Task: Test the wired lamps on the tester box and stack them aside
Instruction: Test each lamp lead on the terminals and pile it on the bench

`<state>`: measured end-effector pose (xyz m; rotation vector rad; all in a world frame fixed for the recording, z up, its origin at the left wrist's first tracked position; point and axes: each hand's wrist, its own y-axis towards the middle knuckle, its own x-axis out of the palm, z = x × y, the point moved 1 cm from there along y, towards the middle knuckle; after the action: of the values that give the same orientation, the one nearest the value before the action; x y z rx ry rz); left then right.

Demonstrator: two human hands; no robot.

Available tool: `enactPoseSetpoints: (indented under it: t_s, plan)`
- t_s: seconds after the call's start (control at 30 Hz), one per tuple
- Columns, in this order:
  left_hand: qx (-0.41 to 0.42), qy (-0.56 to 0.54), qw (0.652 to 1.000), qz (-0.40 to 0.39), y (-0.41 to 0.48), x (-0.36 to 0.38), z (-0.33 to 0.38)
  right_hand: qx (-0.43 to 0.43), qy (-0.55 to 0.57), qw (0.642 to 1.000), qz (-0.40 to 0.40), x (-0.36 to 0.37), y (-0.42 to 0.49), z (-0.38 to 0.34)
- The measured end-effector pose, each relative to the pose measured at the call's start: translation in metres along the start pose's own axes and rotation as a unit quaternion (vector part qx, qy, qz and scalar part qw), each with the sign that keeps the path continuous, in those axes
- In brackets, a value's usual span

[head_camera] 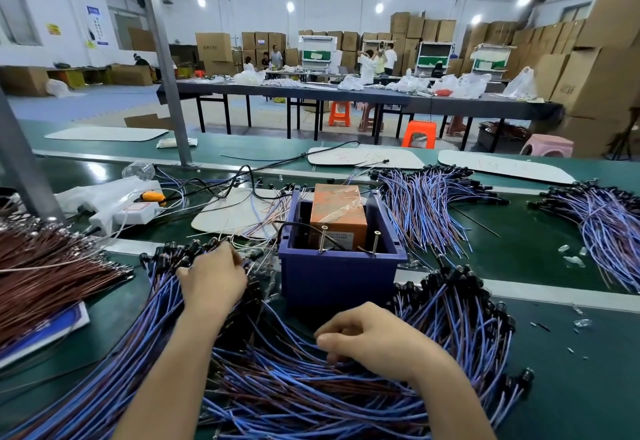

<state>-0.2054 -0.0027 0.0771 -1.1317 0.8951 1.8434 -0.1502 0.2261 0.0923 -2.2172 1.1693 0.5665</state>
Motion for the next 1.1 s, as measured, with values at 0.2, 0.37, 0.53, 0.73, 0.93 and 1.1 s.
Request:
enactPoseSetpoints:
  t_s: [0.2, 0.37, 0.53, 0.73, 0.93, 1.1]
  plan:
    - [0.12, -0.342, 0.929, 0.078, -0.018, -0.07, 0.015, -0.12, 0.113, 0.984, 0.059, -0.004, -0.009, -0.017]
    - [0.26, -0.398, 0.876, -0.088, -0.06, -0.081, 0.055, -0.238, 0.25, 0.931, 0.121, -0.006, -0.017, -0.036]
    - [0.286, -0.429, 0.845, -0.142, -0.069, -0.072, 0.068, -0.208, 0.395, 0.867, 0.223, -0.011, -0.016, -0.033]
    - [0.306, -0.393, 0.844, -0.201, -0.058, -0.069, 0.057, -0.181, 0.608, 0.697, 0.335, -0.025, -0.022, -0.028]
    - [0.242, -0.319, 0.878, -0.264, -0.037, -0.071, 0.026, -0.126, 0.635, 0.628, 0.431, -0.053, -0.039, 0.004]
    - [0.168, -0.317, 0.904, -0.233, -0.026, -0.074, 0.007, -0.098, 0.532, 0.686, 0.486, -0.06, -0.042, 0.018]
